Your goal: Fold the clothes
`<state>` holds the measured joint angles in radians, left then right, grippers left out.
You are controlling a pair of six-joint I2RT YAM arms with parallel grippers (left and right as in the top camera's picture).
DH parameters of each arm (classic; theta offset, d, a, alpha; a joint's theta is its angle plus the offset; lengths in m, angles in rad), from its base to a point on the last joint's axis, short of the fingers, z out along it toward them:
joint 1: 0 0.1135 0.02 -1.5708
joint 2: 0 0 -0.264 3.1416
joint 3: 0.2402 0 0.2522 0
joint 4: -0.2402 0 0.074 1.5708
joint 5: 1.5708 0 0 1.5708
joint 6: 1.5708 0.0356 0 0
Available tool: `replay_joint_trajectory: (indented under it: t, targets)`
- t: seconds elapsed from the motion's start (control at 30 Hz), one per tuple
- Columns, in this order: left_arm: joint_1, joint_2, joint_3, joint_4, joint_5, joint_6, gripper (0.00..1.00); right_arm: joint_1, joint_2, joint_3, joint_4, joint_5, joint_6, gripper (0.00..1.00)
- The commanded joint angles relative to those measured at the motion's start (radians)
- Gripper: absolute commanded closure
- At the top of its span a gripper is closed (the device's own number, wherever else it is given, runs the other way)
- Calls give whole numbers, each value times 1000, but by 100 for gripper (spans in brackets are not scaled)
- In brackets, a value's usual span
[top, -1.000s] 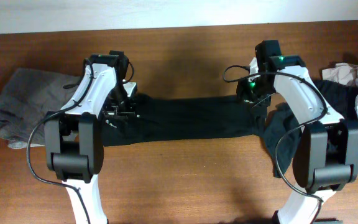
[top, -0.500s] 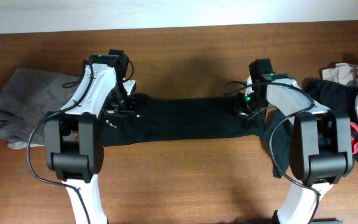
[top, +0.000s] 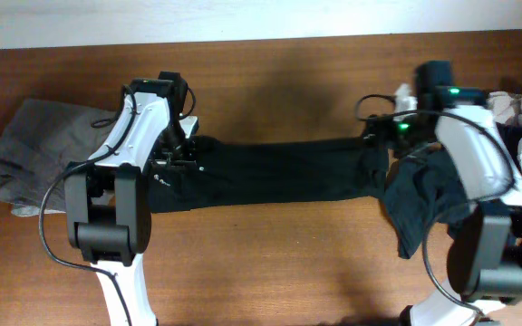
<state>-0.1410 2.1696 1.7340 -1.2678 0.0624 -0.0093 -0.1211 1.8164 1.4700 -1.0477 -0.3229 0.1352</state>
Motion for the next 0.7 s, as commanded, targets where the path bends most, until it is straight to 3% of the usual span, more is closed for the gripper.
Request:
replay_joint_trajectory:
  t: [0.0,0.23,0.47,0.67]
  targets:
    - [2,6,64,-13,3,-14,99,-60,35,3,-4,-101,-80,10]
    - [-1,-3,254,-129,27,-13,99,-77,144,3,67,-179,-121,11]
    - [0,-33,436,-235,22,6,99,-107,184,3,60,-165,-101,24]
    - [0,-74,482,-230,19,13,98,-175,180,3,-28,-164,-177,64]
